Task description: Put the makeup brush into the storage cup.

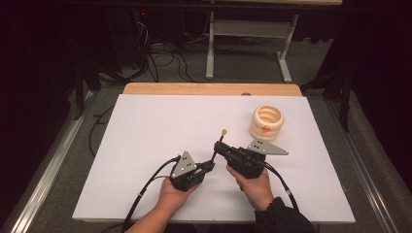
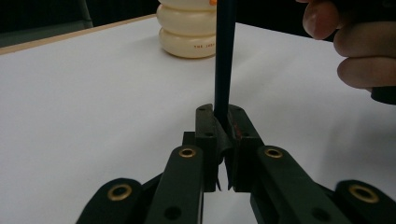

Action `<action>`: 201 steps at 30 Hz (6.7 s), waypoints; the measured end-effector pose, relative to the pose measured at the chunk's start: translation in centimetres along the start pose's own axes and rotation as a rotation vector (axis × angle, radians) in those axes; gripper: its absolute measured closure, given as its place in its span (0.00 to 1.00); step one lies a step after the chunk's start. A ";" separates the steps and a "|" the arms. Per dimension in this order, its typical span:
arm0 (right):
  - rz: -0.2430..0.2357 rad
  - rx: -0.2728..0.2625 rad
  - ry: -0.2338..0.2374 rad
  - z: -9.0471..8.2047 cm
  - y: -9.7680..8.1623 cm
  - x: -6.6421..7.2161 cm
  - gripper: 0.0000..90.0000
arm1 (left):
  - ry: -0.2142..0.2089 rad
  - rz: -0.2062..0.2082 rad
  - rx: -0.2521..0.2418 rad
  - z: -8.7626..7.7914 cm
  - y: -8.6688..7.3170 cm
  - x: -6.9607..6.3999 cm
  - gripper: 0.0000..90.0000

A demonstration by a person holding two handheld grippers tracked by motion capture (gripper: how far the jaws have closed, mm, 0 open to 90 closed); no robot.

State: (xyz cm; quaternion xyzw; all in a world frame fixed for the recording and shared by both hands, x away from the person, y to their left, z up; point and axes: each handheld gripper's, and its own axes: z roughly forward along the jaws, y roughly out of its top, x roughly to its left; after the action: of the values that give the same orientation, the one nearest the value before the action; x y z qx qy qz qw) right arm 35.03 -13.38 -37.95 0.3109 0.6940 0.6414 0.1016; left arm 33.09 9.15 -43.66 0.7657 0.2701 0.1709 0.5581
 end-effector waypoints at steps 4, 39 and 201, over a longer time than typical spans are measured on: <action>-0.001 -0.001 0.001 0.0 0.0 0.0 0.95 | 0.002 -0.002 0.000 0.0 0.0 0.0 0.94; -0.027 -0.003 0.004 -0.2 0.0 0.0 0.95 | 0.043 -0.009 0.007 -0.1 0.2 0.2 0.53; -0.171 -0.189 -0.536 -9.6 7.6 -8.6 0.95 | 0.286 -0.094 -0.006 -7.2 -0.9 5.8 0.18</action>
State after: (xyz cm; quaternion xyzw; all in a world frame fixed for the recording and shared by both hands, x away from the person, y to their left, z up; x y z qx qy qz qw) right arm 38.93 -26.29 -31.45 0.3989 0.6031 0.5874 0.3634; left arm 33.47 18.36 -42.48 0.7184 0.3820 0.2526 0.5236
